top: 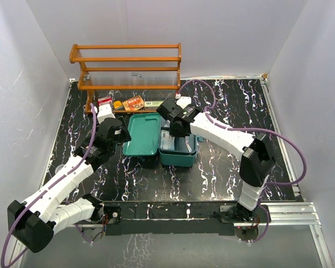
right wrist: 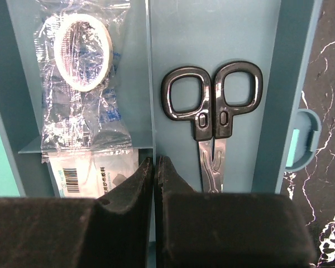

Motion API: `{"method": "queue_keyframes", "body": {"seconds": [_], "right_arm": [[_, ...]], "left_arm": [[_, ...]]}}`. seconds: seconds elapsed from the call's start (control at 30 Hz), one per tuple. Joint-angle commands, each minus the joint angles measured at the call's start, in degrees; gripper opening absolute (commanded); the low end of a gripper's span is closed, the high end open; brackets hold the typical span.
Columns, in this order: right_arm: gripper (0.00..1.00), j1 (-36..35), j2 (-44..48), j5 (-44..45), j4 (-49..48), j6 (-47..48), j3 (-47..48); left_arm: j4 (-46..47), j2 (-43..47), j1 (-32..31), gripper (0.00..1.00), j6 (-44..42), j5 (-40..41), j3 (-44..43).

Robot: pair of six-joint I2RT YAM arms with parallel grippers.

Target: Organize the medicine kit

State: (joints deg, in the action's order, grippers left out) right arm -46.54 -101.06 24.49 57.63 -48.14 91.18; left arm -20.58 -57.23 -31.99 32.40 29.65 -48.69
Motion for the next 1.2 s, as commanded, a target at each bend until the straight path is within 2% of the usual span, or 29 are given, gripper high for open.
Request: {"method": "queue_keyframes", "body": {"seconds": [0.0,0.37,1.17], "right_arm": [[0.00,-0.66,-1.74,2.64,0.74,-1.42,4.05],[0.00,-0.63,-2.23,4.51,5.98,-1.14,5.76],[0.00,0.13,-4.20,-1.81,1.79,2.37,2.06]], "left_arm": [[0.95,2.38,0.33,0.61,-0.20,1.78,1.30],[1.79,1.38,0.79,0.62,-0.44,-0.27,2.63],[0.81,0.03,2.30,0.65,0.08,-4.42,2.11]]}}
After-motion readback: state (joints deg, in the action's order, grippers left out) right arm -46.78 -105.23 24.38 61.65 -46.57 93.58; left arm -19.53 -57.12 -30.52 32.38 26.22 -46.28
